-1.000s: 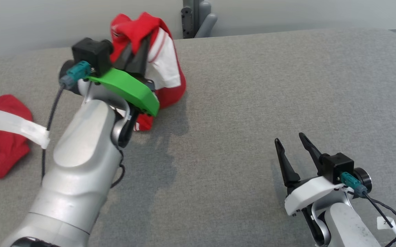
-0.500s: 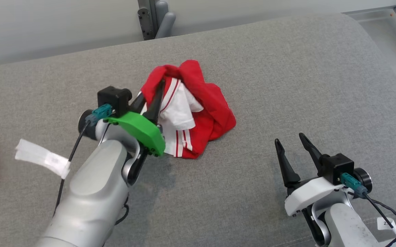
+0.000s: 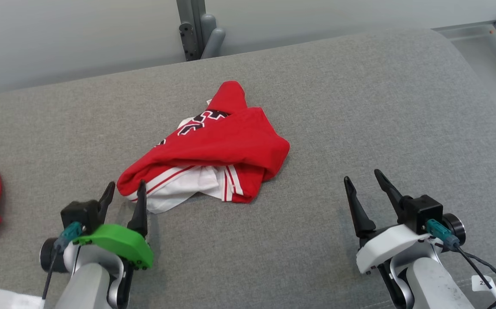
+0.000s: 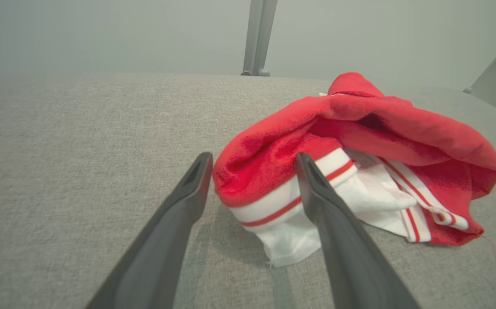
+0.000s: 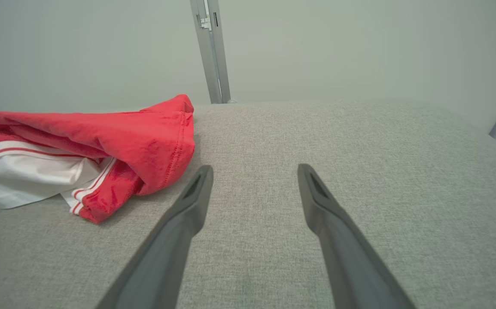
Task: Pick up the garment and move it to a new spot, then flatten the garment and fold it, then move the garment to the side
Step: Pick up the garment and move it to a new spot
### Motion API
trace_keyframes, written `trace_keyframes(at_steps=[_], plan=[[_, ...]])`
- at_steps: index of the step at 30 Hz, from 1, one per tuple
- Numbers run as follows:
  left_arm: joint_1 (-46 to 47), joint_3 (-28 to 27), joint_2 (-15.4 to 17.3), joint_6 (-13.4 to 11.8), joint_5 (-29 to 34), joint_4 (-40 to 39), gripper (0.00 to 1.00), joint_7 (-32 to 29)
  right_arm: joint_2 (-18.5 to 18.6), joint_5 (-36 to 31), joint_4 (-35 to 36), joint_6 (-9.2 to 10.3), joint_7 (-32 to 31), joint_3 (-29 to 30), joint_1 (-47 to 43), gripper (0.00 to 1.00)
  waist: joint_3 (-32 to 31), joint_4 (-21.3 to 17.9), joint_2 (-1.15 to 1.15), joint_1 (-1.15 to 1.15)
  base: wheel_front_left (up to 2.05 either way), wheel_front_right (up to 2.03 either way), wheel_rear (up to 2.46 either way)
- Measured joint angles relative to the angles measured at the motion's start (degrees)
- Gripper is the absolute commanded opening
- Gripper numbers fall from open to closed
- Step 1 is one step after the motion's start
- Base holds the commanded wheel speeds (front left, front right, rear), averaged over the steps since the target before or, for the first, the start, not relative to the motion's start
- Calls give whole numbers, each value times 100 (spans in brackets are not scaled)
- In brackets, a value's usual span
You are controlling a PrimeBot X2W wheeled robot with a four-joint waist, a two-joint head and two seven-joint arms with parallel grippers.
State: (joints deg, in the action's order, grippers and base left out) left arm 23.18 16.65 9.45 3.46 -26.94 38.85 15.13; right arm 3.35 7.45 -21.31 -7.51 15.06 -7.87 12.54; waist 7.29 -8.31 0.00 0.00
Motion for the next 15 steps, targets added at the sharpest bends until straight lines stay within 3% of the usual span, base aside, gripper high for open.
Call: trace_keyframes(at_steps=[15], plan=[[-2050,-1642,-489,85,1250,-1524,100,0,22,-20,-25,0,0,-74,-325,100,-642,148,0,0,0,0,0]])
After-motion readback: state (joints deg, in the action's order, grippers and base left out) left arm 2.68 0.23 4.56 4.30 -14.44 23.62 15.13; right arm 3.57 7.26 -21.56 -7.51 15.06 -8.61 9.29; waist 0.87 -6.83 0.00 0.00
